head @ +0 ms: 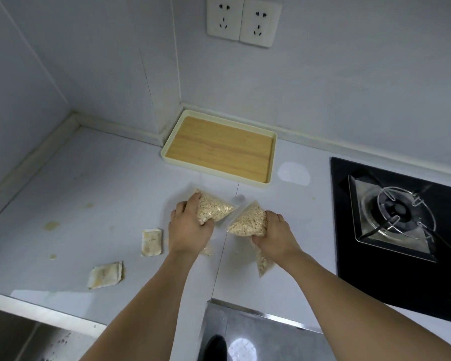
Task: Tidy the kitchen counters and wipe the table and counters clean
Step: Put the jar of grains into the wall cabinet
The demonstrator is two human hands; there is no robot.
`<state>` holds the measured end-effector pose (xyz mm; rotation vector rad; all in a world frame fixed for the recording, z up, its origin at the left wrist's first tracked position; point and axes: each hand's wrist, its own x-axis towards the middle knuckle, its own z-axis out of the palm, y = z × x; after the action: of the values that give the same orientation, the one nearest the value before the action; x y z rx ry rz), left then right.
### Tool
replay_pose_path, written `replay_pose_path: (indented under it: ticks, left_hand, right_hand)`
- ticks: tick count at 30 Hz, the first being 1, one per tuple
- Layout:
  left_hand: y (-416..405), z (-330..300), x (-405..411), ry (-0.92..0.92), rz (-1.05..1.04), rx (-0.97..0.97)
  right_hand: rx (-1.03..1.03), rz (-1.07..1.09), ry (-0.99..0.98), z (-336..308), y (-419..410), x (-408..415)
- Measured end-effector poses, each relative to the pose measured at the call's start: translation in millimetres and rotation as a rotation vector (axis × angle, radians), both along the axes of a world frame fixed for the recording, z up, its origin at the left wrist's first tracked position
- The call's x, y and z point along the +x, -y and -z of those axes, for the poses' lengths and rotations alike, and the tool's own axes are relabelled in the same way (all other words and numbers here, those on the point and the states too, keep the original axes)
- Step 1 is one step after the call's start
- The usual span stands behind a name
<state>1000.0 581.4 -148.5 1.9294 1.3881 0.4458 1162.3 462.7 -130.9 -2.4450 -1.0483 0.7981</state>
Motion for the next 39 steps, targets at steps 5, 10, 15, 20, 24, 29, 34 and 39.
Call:
replay_pose_path:
  ticks: [5,10,15,20,24,29,34,39]
  left_hand:
    - [-1.9,-55.9,-4.5,0.214,-0.085,0.044]
    - [-9.8,-137.6,-14.3,0.425,-0.199,0.157]
    - [-16.3,-233.2,-32.9,0.585,-0.241,0.298]
    - [-21.5,-332.4,-61.0,0.703,-0.269,0.528]
    - [-15.3,-410.1,-78.9,0.821,-0.351,0.676]
    - [-7.5,-501.1,-100.7,0.838,-0.327,0.902]
    - [-4.3,-576.0,-104.2,0.970,-0.304,0.971]
    - [-4.2,-639.8,-95.8,1.002,-0.295,1.023]
  right_hand:
    - [0.178,-0.035,0.024,-53.3,-12.6,-8.4]
    - [0.379,-0.056,0.058,-132.7,-33.6,-25.2]
    - [0.519,-0.135,0.171,-216.4,-47.5,-39.2]
    - [0.743,-0.188,0.223,-326.2,-57.0,-62.4]
    - [0.919,-0.236,0.241,-401.9,-55.4,-80.2]
    - [1.114,-0.304,0.325,-490.1,-47.3,-102.6]
    - [1.326,-0.361,0.445,-566.5,-36.6,-119.2]
    - [1.514,-0.269,0.563,-636.6,-34.8,-112.8]
